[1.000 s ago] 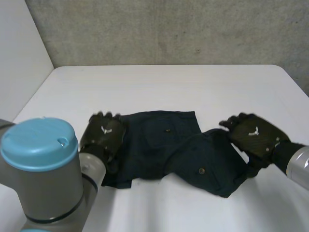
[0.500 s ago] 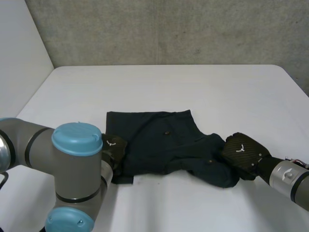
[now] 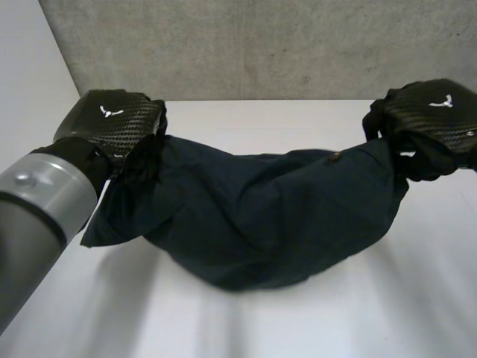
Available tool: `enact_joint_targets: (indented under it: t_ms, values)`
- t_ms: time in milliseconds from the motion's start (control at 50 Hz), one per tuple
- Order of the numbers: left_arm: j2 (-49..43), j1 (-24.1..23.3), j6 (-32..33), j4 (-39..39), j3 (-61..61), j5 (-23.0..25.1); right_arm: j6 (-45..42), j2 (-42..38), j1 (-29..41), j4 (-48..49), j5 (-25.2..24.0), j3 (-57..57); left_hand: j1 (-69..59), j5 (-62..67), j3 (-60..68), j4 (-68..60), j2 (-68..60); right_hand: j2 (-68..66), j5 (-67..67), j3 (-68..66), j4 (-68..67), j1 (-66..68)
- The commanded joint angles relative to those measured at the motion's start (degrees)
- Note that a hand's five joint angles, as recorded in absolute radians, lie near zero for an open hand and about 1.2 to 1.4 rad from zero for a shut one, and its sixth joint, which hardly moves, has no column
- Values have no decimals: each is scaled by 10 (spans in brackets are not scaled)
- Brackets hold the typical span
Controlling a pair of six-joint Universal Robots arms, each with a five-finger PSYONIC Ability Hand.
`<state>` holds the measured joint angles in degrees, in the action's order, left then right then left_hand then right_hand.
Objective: Fold the shorts.
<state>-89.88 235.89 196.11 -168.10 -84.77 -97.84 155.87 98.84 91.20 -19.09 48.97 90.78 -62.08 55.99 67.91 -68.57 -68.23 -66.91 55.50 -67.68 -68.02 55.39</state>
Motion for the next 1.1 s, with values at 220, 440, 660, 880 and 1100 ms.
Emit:
enact_joint_targets:
  t_ms: [220,440,660,880,1100]
  values:
    - [-457,59,50,-43,315,-29,57,-358,204,41,264,-157,131,-170,-189,196,192,-131,145,-123,-120,246]
    - [-363,19,48,-44,239,-103,187,-410,245,153,429,-168,514,-553,-572,578,575,-131,145,-123,-120,246]
    - [-139,-66,-48,-52,-40,-118,191,-411,244,169,435,-154,374,-413,-432,439,436,-131,145,-123,-120,246]
    - [-136,-106,-69,-101,-161,-79,187,-390,241,189,430,-120,349,-388,-407,414,410,-131,145,-123,-120,246]
    - [-229,-105,-64,-201,-142,-76,182,-372,239,195,401,-81,186,-225,-244,251,247,-131,145,-123,-120,246]
